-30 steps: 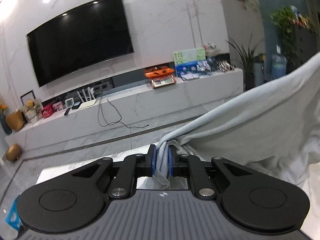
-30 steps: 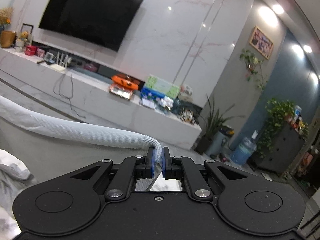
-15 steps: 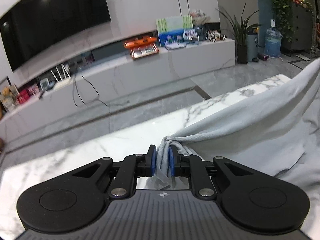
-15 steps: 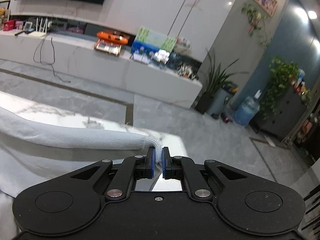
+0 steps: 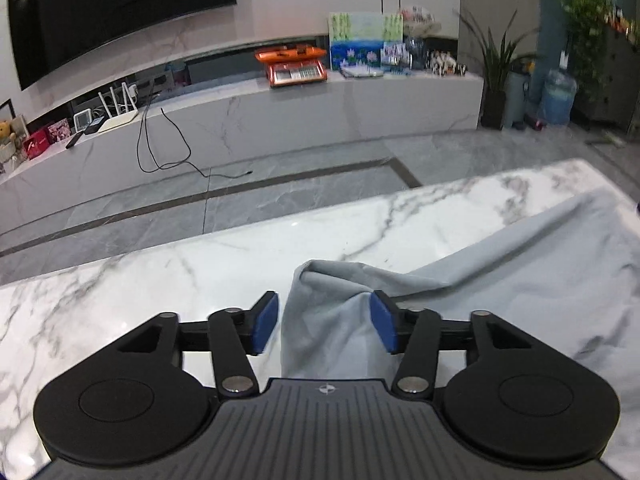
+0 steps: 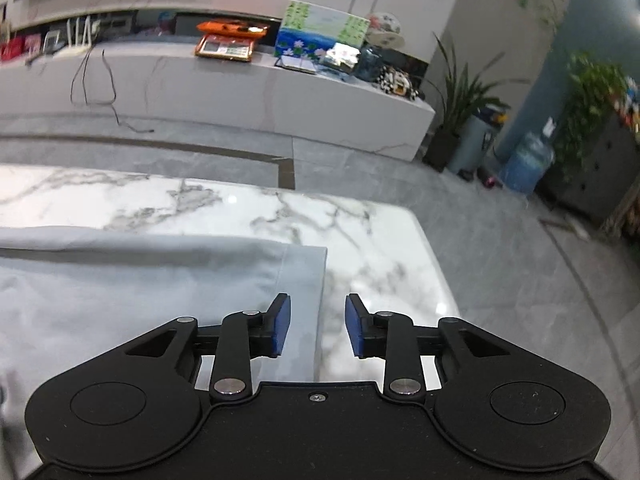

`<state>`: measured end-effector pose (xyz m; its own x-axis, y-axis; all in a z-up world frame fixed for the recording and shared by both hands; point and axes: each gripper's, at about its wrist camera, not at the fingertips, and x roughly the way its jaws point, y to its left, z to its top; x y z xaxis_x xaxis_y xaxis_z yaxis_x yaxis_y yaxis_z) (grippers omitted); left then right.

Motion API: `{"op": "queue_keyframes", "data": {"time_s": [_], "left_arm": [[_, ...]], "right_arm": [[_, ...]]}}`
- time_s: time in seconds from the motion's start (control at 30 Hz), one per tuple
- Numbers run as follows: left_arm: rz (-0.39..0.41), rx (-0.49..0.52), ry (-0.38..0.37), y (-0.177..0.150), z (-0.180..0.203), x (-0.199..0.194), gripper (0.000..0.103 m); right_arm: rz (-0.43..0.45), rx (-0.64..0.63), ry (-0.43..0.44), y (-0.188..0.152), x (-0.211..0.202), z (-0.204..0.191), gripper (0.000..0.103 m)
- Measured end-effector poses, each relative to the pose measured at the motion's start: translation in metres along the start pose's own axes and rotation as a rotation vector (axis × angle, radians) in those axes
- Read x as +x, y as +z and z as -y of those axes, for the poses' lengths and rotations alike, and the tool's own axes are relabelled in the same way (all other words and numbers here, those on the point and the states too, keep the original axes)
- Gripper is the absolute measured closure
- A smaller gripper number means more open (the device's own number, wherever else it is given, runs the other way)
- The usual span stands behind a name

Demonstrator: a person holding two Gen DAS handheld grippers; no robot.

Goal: Fold clothes

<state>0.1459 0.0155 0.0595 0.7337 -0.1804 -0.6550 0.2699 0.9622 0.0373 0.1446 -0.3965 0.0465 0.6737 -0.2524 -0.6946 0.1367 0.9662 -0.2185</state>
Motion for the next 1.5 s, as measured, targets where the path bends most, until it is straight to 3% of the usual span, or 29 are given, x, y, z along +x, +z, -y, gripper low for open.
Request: {"op": "queue_keyframes", "data": {"time_s": [0.17,0.33,0.5,0.63,0.7,0.77,0.83,0.87,0.97,1.1,1.5], "left_arm": [[-0.025,-0.020,0.045,-0.025,-0.014,-0.035,0.043],[-0.122,-0.132,0.041,-0.069,-0.035,-0.061,0.043],[-0.188,-0.198,0.086,-0.097,-0.042,-0.071,0.043],[-0.202,-0.345,0.030,-0.114,-0.048,-0.076,0.043],[-0.189,-0.371,0.007,-0.113,-0.044,-0.077,0.047],[-0.179,-0.378,-0.001,-0.113,-0.039,-0.075,0.075],[-0.177,-0.377,-0.006,-0.110,-0.037,-0.071,0.087],[-0.175,-0.371,0.010,-0.110,-0.037,-0.069,0.096],[-0.179,-0.359,0.047,-0.109,-0.040,-0.064,0.100],[-0.188,-0.313,0.144,-0.099,-0.057,-0.065,0.100],[-0.175,-0.135,0.407,-0.035,-0.118,-0.068,0.100]], "right_arm": [[-0.031,0.090,0.031,-0.042,-0.027,0.008,0.069],[-0.062,0.180,0.062,-0.083,-0.053,0.015,0.068],[-0.089,0.295,0.097,-0.106,-0.069,0.025,0.068],[-0.074,0.302,0.127,-0.116,-0.077,0.023,0.068],[-0.075,0.293,0.131,-0.118,-0.075,0.021,0.068],[-0.079,0.296,0.131,-0.119,-0.072,0.021,0.068],[-0.086,0.294,0.131,-0.121,-0.070,0.021,0.068],[-0.091,0.291,0.131,-0.122,-0.068,0.022,0.069],[-0.099,0.261,0.127,-0.125,-0.066,0.020,0.074],[-0.081,0.196,0.076,-0.126,-0.067,0.019,0.085],[-0.101,0.224,-0.121,-0.129,-0.055,0.068,0.086]]}}
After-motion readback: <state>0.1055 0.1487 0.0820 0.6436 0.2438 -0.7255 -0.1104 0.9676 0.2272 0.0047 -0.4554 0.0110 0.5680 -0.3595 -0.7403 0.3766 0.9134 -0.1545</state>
